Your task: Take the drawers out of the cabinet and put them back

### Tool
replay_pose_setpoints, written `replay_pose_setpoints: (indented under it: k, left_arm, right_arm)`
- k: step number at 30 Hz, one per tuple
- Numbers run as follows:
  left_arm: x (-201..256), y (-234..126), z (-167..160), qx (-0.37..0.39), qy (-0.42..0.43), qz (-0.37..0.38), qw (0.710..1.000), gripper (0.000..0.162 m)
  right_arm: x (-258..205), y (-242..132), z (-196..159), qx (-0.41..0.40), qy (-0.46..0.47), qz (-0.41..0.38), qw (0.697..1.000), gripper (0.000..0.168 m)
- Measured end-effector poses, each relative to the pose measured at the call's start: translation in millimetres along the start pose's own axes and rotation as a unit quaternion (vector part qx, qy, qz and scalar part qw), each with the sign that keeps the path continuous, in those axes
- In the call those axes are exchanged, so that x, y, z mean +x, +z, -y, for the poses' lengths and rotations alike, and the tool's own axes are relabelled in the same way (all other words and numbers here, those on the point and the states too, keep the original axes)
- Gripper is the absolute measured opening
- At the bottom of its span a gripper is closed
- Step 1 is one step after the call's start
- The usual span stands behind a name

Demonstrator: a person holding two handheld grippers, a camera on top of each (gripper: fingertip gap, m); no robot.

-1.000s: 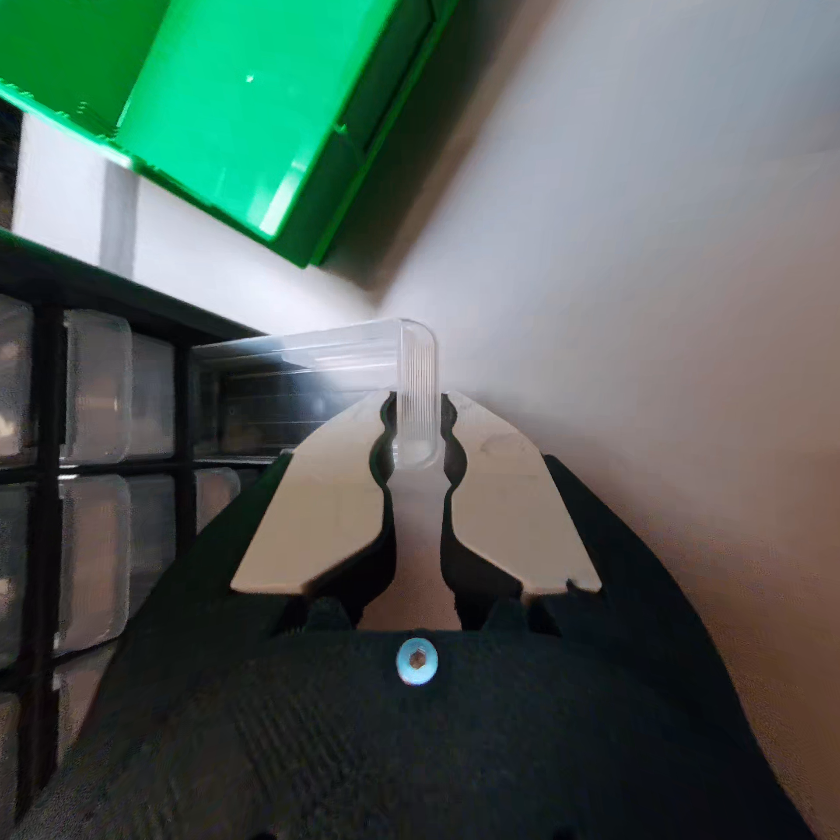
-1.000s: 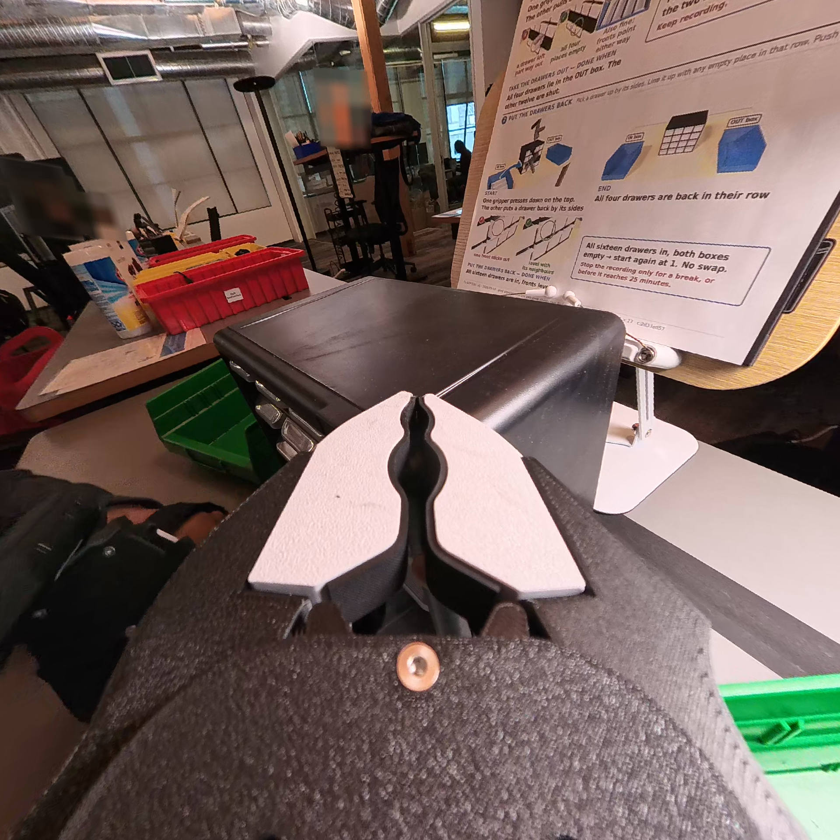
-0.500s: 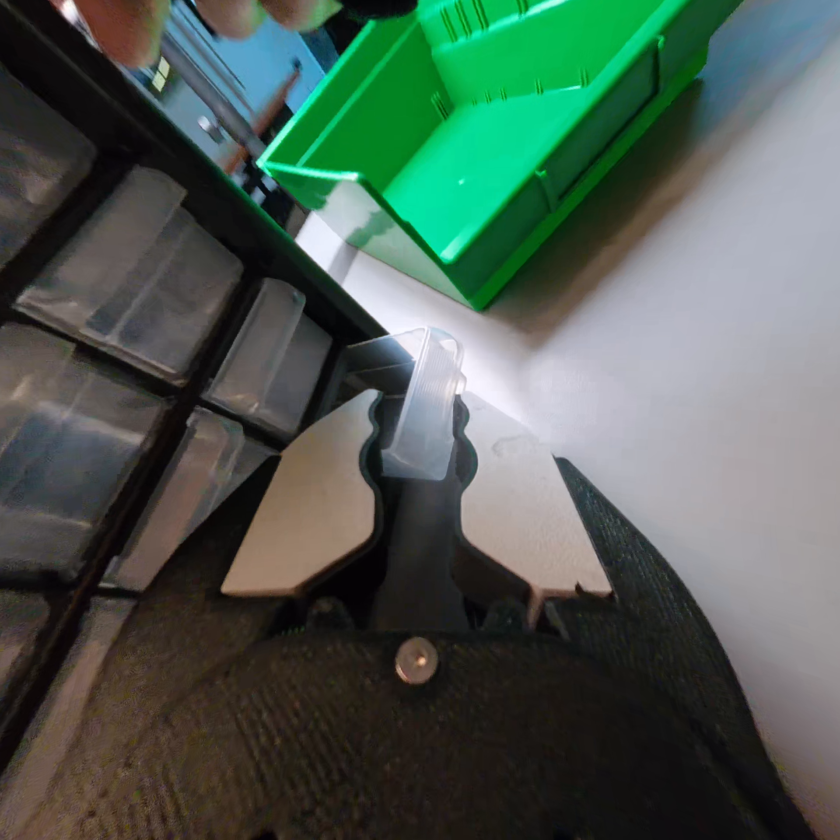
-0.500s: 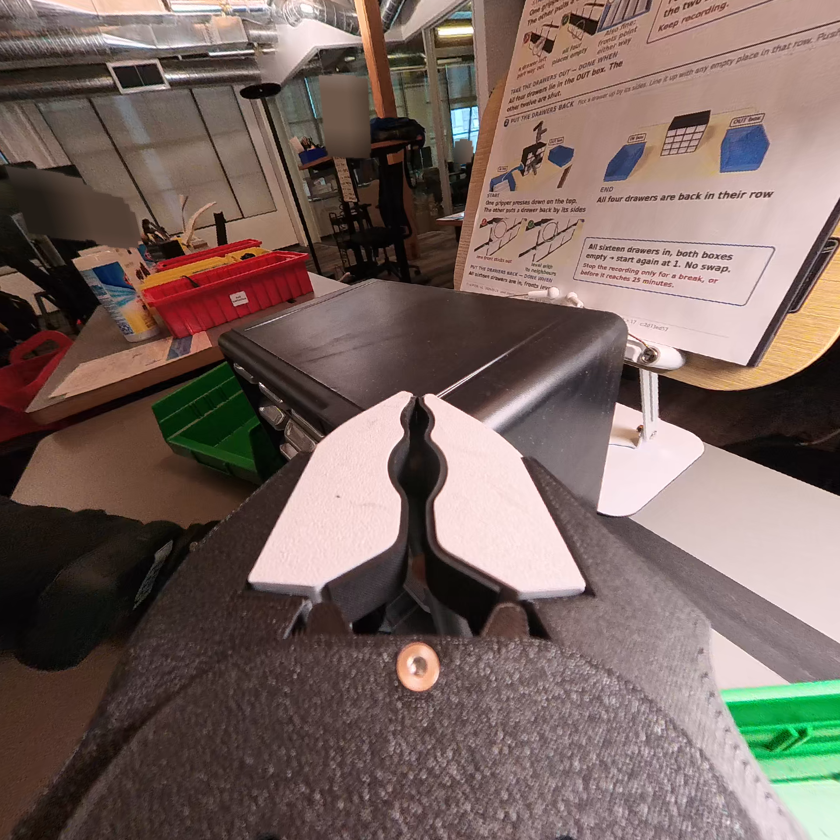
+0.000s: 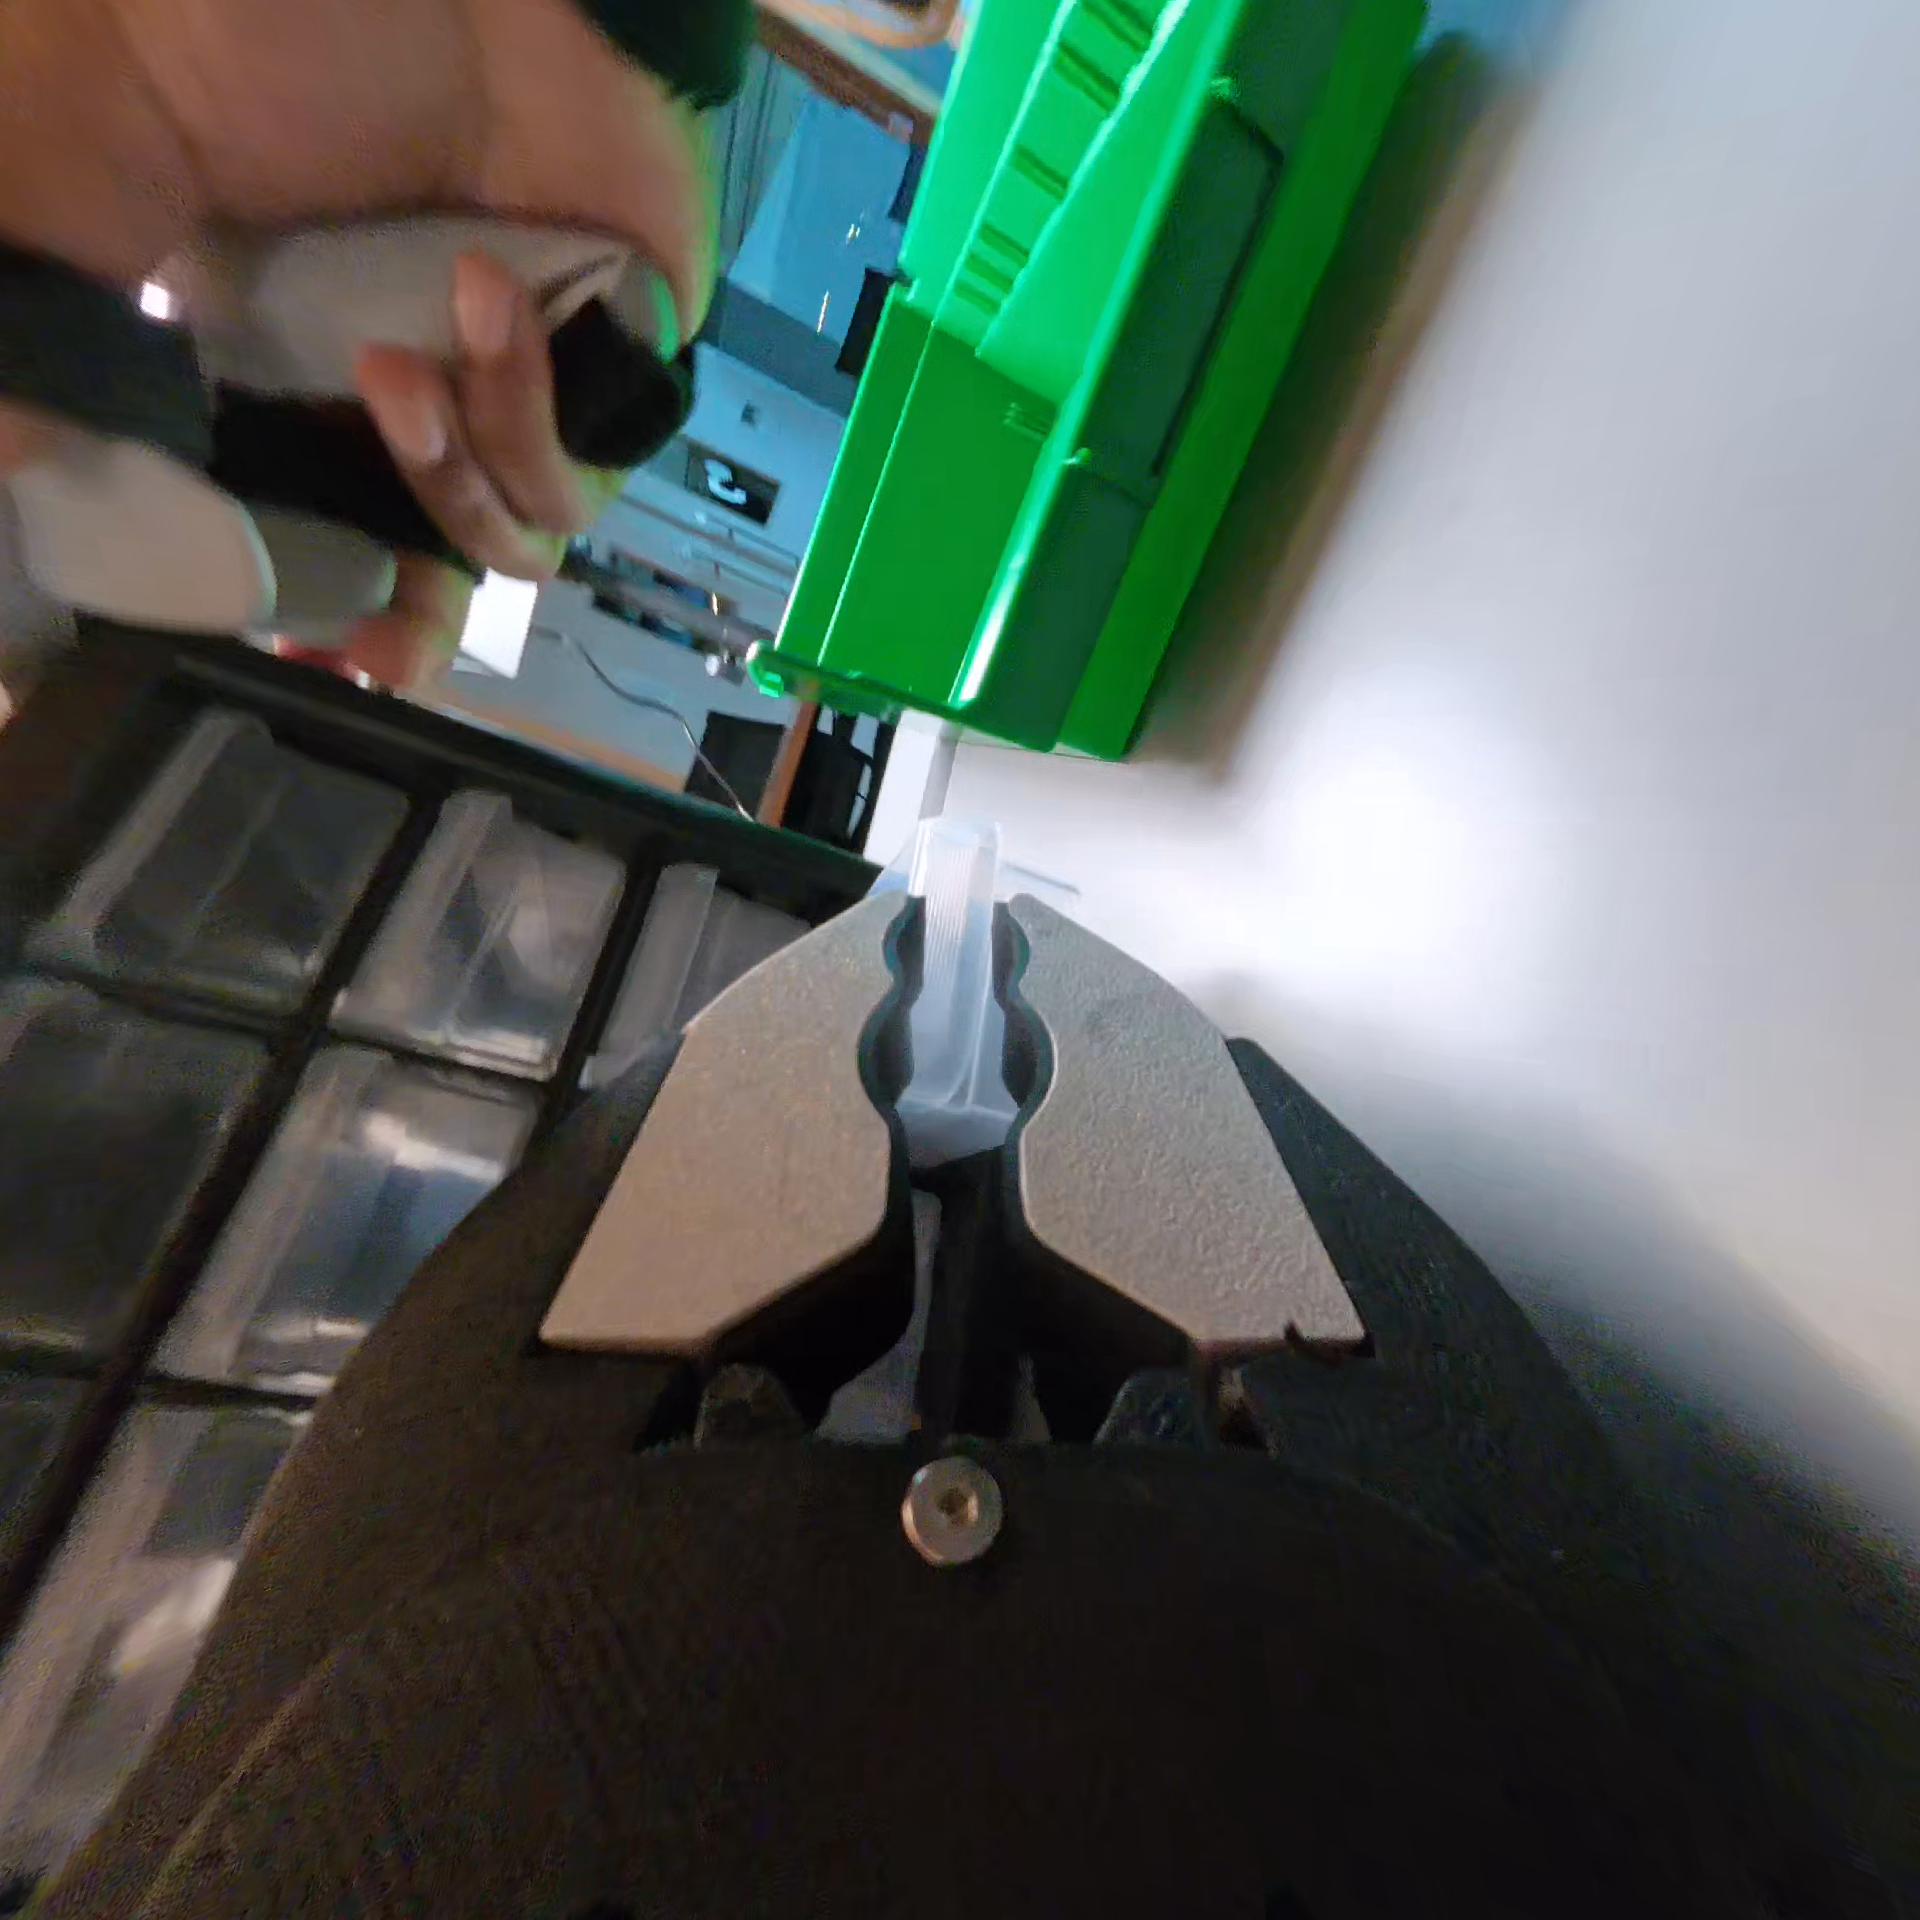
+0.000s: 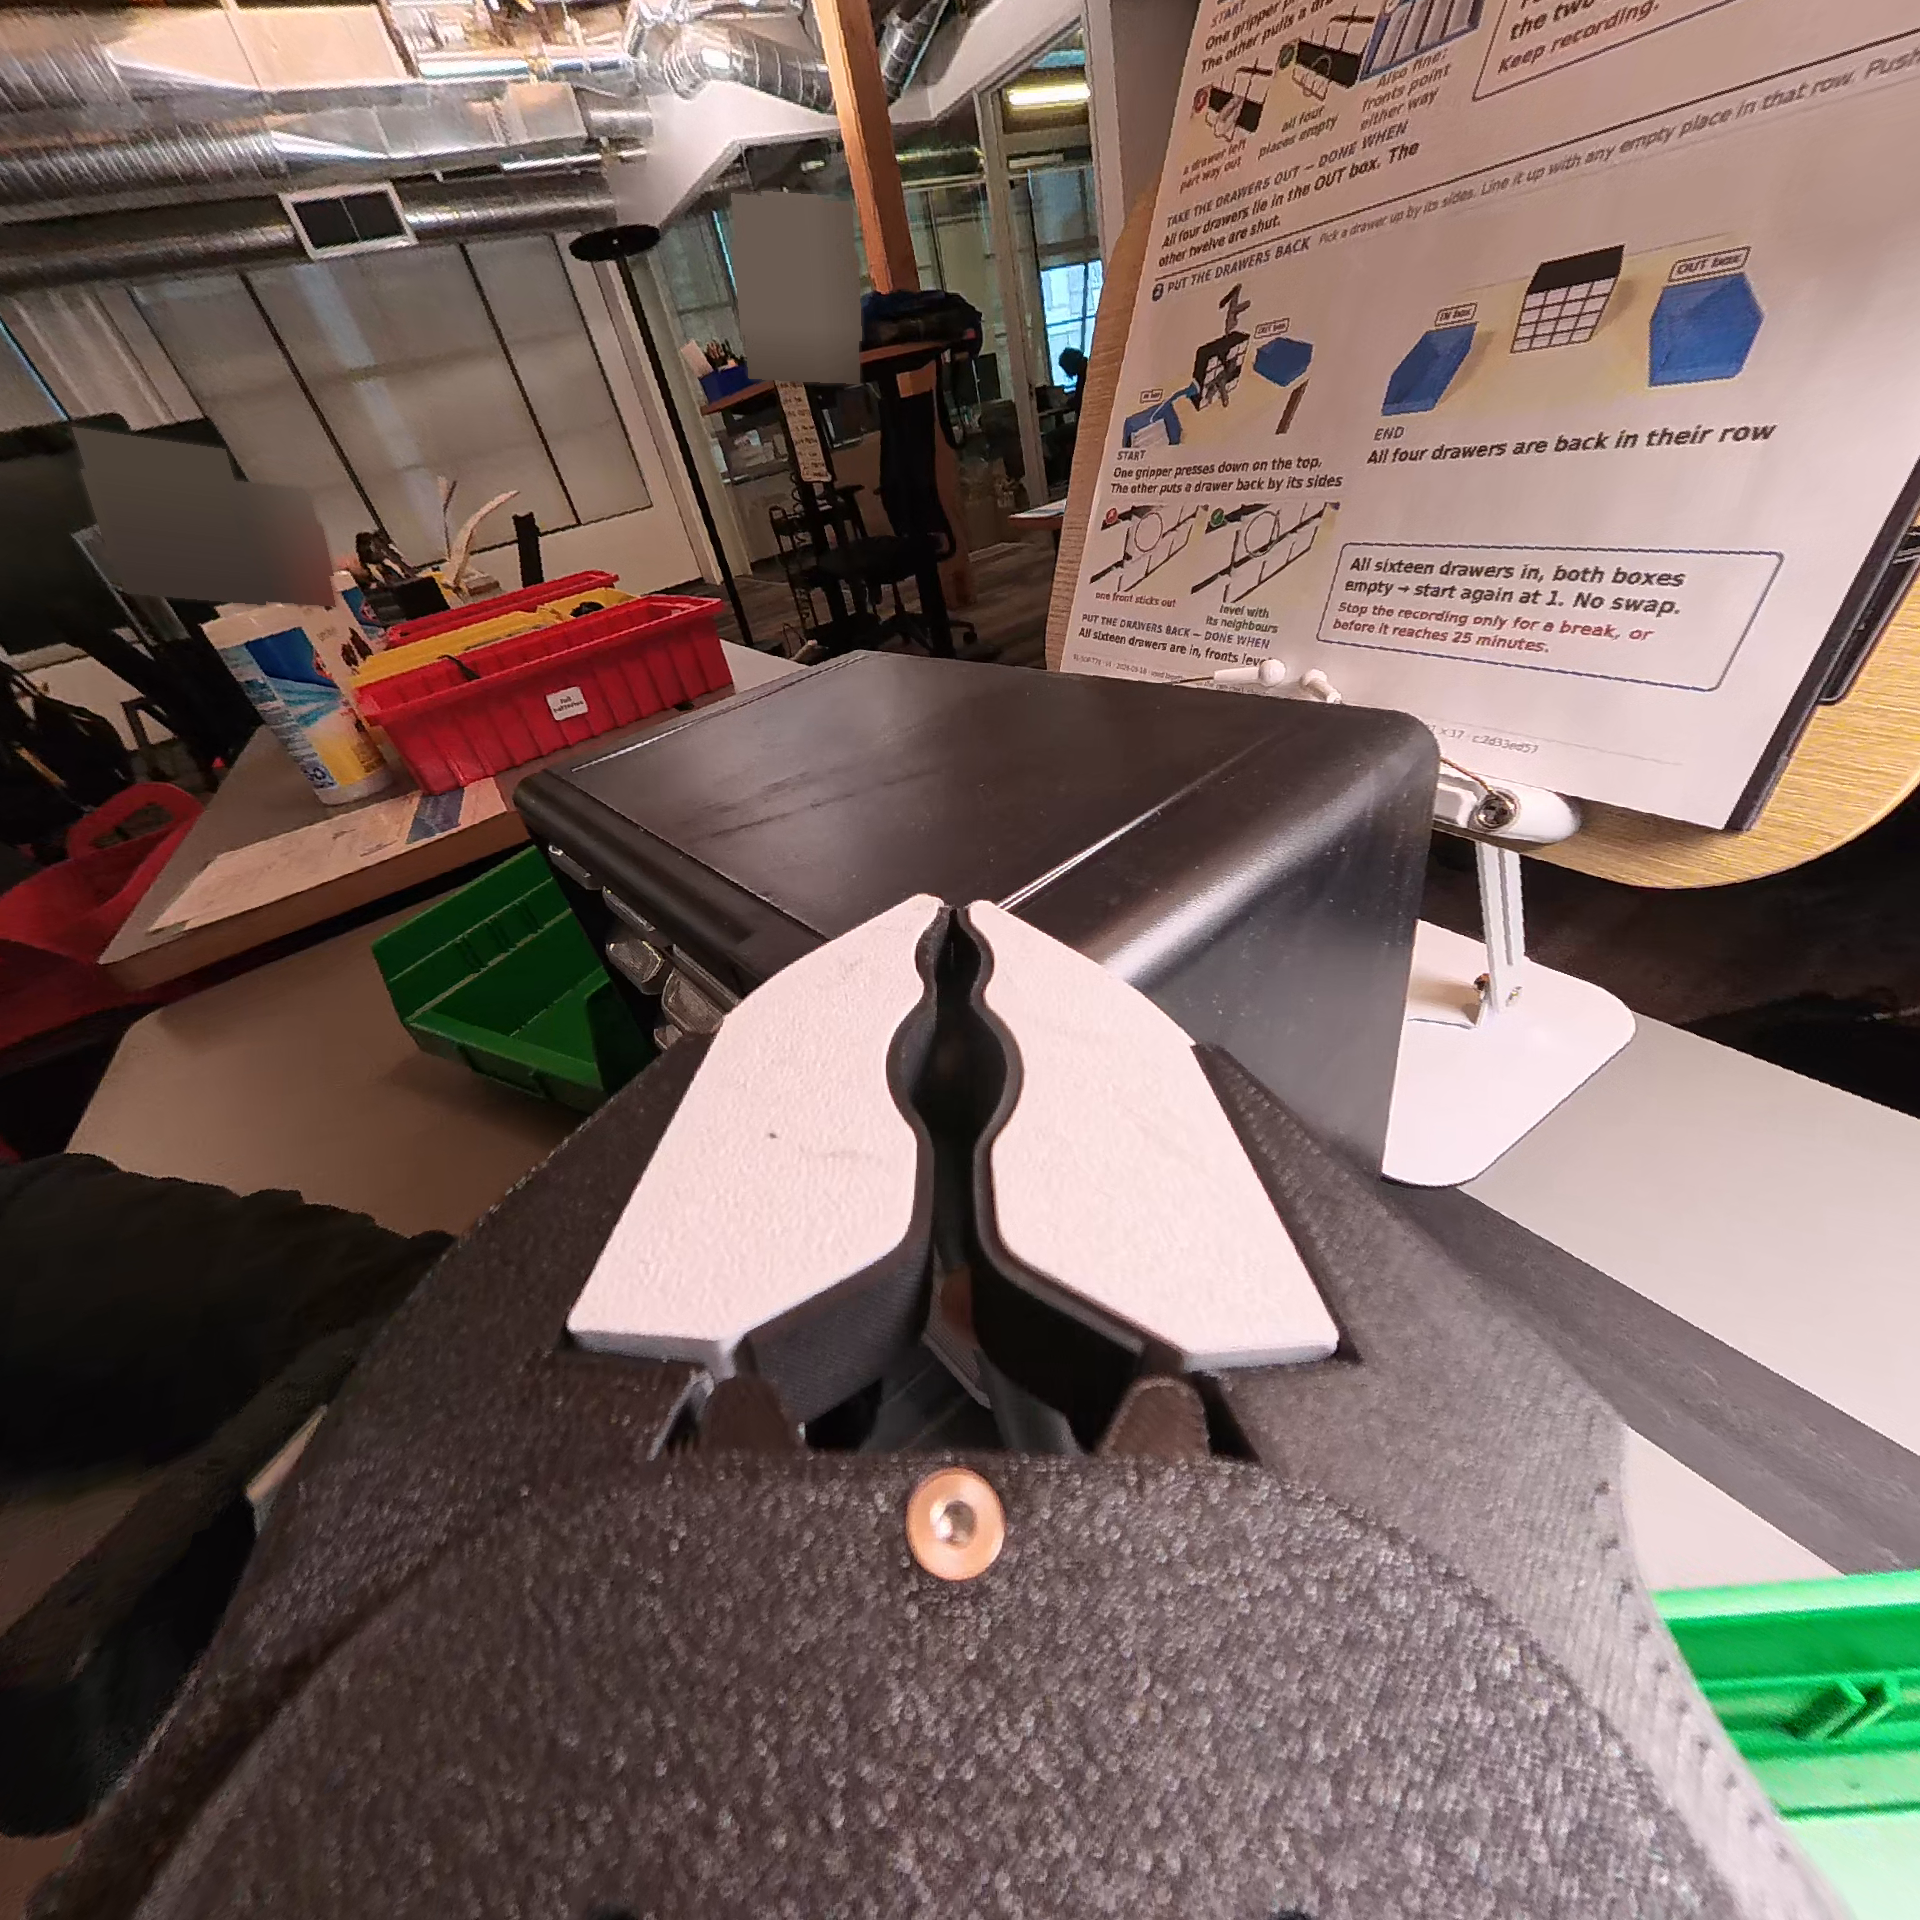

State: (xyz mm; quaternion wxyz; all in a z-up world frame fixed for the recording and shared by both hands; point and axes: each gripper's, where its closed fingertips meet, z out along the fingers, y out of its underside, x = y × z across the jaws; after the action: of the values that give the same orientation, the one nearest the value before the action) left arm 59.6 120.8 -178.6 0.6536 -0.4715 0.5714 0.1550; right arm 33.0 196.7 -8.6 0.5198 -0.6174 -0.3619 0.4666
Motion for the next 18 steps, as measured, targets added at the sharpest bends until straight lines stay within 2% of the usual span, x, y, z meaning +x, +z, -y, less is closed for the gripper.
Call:
replay_pose_setpoints:
  k: [2, 7, 18]
  left_arm:
    - [5.6, -0.7, 2.3, 0.007, 0.045, -0.003, 0.999, 0.011]
    - [5.3, 2.3, -1.0, -0.006, 0.031, -0.023, 0.999, 0.011]
    - [-16.2, 26.1, -37.6, -0.174, -0.061, -0.063, 0.981, 0.011]
  right_arm:
    - [0.0, 0.0, 0.0, 0.0, 0.0, 0.001, 1.0, 0.0]
    - [0.1, 0.0, 0.1, 0.0, 0.0, -0.001, 1.0, 0.0]
    - [0.8, 0.1, 0.4, 0.001, 0.002, 0.0, 1.0, 0.0]
